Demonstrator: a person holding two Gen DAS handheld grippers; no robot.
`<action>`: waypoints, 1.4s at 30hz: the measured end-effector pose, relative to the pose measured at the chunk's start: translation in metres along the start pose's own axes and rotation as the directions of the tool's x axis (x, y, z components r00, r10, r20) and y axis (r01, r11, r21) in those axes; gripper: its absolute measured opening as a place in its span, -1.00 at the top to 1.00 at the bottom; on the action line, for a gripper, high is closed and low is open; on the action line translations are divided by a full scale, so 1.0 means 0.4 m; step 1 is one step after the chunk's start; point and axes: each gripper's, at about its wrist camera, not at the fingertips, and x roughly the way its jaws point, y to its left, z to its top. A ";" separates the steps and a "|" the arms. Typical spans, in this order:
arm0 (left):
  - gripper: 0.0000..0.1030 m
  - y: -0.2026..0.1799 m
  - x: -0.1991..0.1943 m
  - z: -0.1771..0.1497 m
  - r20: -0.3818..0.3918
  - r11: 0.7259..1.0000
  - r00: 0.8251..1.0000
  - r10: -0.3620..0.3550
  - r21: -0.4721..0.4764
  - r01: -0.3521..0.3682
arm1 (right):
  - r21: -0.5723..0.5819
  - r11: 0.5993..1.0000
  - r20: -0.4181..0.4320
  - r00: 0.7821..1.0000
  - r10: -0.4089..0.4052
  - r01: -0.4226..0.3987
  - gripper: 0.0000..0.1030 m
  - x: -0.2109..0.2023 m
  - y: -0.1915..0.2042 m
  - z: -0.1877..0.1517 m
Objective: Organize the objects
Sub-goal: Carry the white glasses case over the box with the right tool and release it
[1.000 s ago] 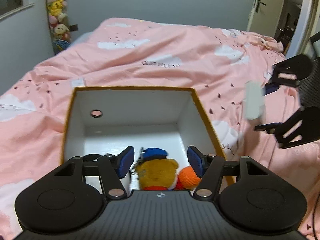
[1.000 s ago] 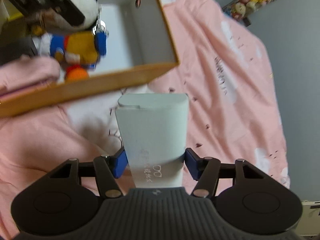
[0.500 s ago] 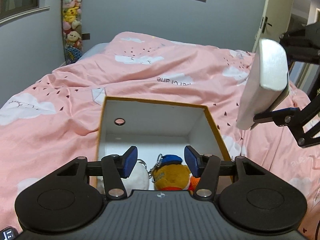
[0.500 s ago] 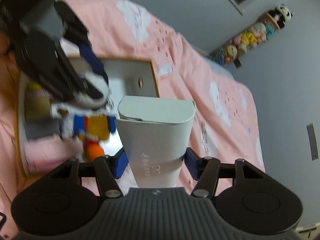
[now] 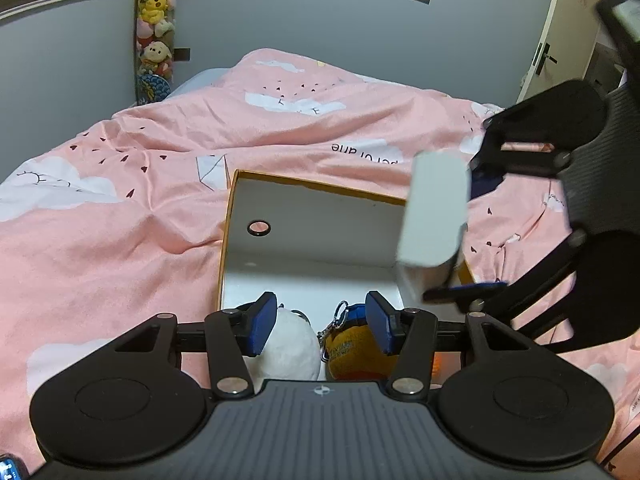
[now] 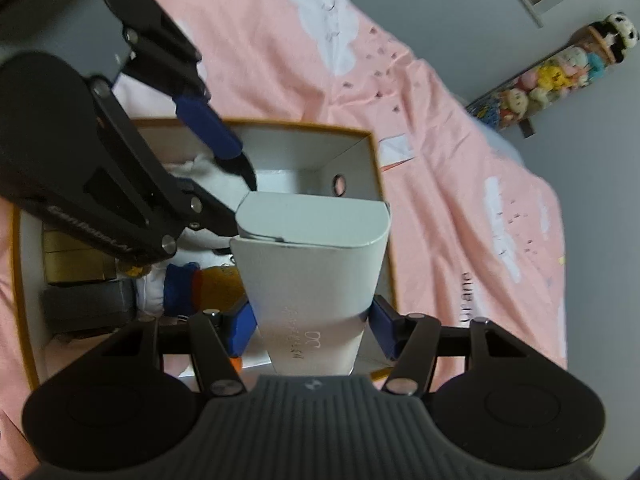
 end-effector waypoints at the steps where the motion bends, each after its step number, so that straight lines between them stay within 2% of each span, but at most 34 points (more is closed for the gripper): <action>1: -0.16 0.001 0.005 -0.001 -0.003 1.000 1.000 -0.002 0.000 0.002 | 0.000 1.000 -0.008 1.000 0.001 -0.001 -0.19 0.016 0.001 0.002; 7: -0.16 0.009 0.032 -0.009 -0.022 1.000 1.000 0.007 -0.015 -0.007 | -0.008 1.000 -0.055 0.998 -0.011 0.010 -0.19 0.105 0.005 -0.002; 16: -0.16 0.003 0.073 -0.014 -0.053 1.000 0.998 0.026 -0.011 -0.027 | -0.048 0.998 -0.051 0.998 -0.041 0.039 -0.20 0.185 0.018 -0.018; 27: -0.16 -0.009 0.082 -0.015 -0.042 0.999 0.998 0.047 0.014 -0.046 | -0.045 0.998 -0.015 0.999 -0.044 0.043 -0.20 0.235 0.022 -0.007; 42: -0.16 -0.022 0.080 -0.020 -0.039 0.997 0.997 0.073 0.026 -0.072 | 0.007 0.998 -0.020 0.998 -0.056 0.056 -0.19 0.225 0.015 -0.012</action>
